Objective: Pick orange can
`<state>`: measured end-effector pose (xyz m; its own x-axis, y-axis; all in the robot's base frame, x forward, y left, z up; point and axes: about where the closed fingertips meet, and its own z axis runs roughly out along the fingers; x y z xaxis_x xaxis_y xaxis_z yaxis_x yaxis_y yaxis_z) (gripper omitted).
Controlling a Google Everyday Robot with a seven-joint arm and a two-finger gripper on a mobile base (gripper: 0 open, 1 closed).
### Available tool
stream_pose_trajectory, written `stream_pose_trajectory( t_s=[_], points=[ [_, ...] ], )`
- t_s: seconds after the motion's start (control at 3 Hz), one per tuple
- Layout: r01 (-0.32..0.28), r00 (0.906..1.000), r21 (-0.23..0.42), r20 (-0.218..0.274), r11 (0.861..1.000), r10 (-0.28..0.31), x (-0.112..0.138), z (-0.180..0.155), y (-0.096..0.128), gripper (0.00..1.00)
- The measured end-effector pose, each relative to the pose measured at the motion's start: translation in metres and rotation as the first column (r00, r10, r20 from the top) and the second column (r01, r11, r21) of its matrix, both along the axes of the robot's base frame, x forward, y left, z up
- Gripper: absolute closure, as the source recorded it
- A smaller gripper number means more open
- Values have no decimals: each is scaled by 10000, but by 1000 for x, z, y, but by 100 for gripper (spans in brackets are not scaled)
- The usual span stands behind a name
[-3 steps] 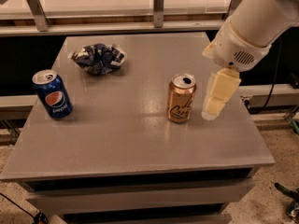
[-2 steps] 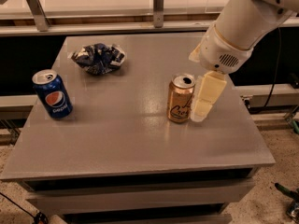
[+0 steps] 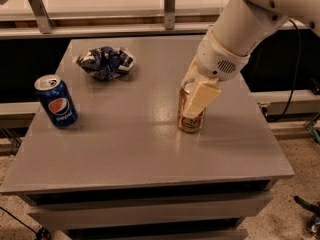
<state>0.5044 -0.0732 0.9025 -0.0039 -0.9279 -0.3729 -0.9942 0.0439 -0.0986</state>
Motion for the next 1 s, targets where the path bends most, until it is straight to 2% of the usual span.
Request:
stream_pose_trajectory(
  t_s=[0.33, 0.67, 1.0],
  points=[
    [-217, 9998, 299, -23, 9993, 217, 1, 6, 6, 65],
    [-573, 9972, 532, 505, 9969, 546, -6, 42, 9, 87],
    [-594, 9967, 558, 595, 9967, 561, -5, 46, 10, 100]
  ],
)
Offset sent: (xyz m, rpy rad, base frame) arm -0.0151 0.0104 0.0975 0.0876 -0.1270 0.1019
